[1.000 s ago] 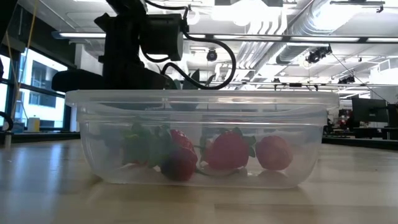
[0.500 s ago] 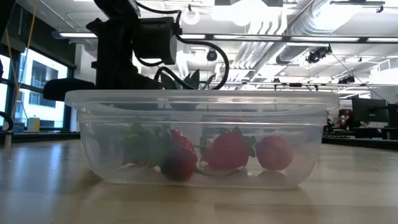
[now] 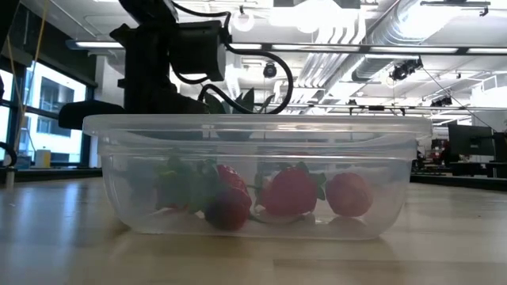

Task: Pick and placing Produce into tupperware
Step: Put the black cherry into the transparent bin

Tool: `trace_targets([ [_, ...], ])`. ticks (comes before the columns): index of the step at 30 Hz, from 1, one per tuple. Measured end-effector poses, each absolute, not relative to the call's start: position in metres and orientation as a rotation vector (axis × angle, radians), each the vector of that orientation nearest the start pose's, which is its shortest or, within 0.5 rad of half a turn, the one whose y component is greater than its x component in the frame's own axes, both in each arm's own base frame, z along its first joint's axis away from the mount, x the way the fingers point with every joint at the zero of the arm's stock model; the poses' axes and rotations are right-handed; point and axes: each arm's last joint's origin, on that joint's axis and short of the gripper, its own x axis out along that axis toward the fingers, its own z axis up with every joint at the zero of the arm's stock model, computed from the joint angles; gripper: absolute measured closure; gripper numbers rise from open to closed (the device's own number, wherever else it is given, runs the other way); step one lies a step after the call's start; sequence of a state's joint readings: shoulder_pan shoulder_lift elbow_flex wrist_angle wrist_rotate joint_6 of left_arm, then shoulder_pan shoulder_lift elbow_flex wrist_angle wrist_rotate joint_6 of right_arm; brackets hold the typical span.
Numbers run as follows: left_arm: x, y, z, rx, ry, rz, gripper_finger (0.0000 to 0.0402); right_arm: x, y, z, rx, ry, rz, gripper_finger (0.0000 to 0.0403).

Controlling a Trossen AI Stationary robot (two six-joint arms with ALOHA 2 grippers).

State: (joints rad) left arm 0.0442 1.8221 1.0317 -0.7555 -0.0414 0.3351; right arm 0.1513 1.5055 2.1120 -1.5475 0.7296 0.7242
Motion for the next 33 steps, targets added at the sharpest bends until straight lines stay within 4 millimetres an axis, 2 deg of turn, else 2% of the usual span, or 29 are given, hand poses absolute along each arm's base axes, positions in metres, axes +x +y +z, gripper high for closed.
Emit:
trace_targets([
  [7, 0.303, 0.015, 0.131, 0.249, 1.543, -0.171, 0.0400, 0.223, 0.014, 0.484, 0.256, 0.614, -0.802, 0.0402],
  [12, 0.314, 0.015, 0.143, 0.229, 1.497, -0.138, 0.0401, 0.223, 0.014, 0.484, 0.263, 0.611, -0.804, 0.0402],
  [23, 0.347, 0.012, 0.228, 0.166, 1.256, -0.044, 0.0401, 0.223, 0.014, 0.484, 0.264, 0.608, -0.804, 0.0402],
  [29, 0.369, -0.019, 0.272, 0.199, 1.045, -0.076, 0.0402, 0.223, 0.014, 0.484, 0.246, 0.616, -0.798, 0.0402],
  [33, 0.375, -0.041, 0.280, 0.183, 0.947, -0.093, 0.0402, 0.223, 0.014, 0.484, 0.230, 0.622, -0.793, 0.0402],
])
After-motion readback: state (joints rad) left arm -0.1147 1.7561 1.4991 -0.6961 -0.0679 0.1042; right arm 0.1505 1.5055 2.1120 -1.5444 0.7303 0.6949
